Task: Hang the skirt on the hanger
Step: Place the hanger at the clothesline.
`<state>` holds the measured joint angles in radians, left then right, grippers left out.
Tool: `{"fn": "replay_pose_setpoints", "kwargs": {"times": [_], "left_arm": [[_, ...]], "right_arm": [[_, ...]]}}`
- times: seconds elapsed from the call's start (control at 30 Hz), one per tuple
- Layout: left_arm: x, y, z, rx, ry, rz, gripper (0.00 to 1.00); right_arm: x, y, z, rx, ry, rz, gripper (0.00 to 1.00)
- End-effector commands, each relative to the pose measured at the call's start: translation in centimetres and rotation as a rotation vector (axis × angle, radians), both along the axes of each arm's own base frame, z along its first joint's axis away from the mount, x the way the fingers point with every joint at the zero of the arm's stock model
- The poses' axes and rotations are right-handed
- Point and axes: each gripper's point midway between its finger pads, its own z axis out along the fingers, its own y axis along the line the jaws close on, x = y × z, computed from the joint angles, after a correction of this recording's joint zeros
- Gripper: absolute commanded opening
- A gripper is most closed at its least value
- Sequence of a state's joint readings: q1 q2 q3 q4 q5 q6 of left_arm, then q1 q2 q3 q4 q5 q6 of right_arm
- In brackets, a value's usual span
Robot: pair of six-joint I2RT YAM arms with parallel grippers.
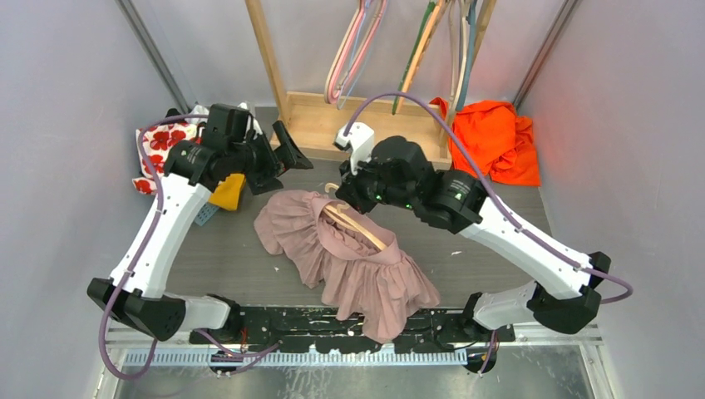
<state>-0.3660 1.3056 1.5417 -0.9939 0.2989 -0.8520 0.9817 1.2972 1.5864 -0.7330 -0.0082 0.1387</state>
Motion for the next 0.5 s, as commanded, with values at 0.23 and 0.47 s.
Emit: {"fn": "replay_pose_setpoints", "kwargs": {"times": [0.23, 0.47], "left_arm": [[-0.2, 2.8, 1.1, 0.03, 0.115, 0.233, 1.0], [3.1, 2.1, -0.4, -0.006, 0.179, 0.32, 0.99]], "right_arm": [[3.5, -0.8, 7.8, 0.02, -0.358, -0.205, 0.01], [1.3, 1.2, 11.1, 0.151, -0.358, -0.074, 0.01]]}}
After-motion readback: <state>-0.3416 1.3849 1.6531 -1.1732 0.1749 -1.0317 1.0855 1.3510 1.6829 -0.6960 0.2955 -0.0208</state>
